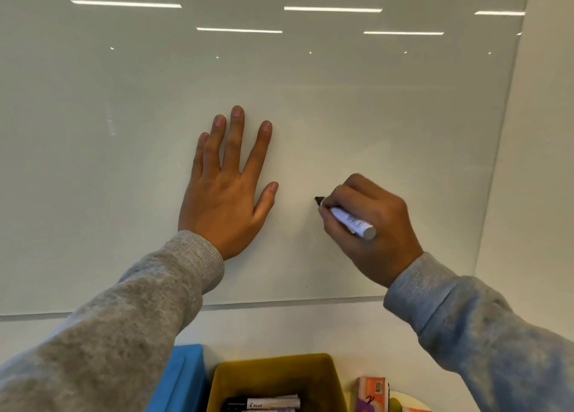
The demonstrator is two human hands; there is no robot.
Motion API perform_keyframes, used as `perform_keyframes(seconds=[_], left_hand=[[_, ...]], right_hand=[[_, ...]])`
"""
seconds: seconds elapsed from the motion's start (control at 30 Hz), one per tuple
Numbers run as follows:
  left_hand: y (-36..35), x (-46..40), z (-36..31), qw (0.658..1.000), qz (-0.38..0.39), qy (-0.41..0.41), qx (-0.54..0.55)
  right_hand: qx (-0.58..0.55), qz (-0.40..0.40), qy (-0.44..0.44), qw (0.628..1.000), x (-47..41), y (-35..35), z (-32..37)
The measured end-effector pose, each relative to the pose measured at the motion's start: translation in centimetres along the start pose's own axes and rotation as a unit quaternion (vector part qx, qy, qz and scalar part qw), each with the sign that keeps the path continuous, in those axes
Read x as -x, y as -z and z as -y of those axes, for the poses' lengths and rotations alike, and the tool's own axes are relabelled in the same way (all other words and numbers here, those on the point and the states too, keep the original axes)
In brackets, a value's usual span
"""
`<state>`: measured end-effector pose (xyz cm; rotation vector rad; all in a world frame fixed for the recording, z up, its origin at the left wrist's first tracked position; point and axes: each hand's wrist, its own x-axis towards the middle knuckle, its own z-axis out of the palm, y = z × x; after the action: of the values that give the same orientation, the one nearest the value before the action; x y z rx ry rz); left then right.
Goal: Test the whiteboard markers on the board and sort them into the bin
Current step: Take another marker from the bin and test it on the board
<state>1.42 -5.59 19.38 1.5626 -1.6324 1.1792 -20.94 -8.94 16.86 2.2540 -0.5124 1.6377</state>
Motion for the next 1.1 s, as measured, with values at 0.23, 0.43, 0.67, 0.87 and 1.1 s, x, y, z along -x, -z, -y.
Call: perform_keyframes(seconds=[0.23, 0.43, 0.67, 0.87, 1.1], left_hand=[[0.3, 0.4, -0.4, 1.000, 0.008, 0.015, 0.002], [0.0, 1.6, -0.4, 1.000, 0.022, 0.006, -0.003], [-0.2, 2.2, -0.2, 1.000, 0.027, 0.002, -0.008], [-0.3, 2.4, -0.2, 1.000, 0.025, -0.001, -0.011], [-0.1, 2.2, -0.1, 0.999, 0.033, -0.007, -0.020]], right_hand=[[0.005, 0.002, -0.017, 1.000, 1.1, -0.3, 0.5], [0.013, -0.096, -0.067, 0.993, 1.4, 1.0, -1.2], [0.030, -0.084, -0.063, 0.994, 2.5, 1.2, -1.9], [0.022, 0.034, -0.035, 0.999, 4.5, 0.6, -0.4], [0.023, 0.033, -0.054, 0.998, 4.4, 0.3, 0.0]])
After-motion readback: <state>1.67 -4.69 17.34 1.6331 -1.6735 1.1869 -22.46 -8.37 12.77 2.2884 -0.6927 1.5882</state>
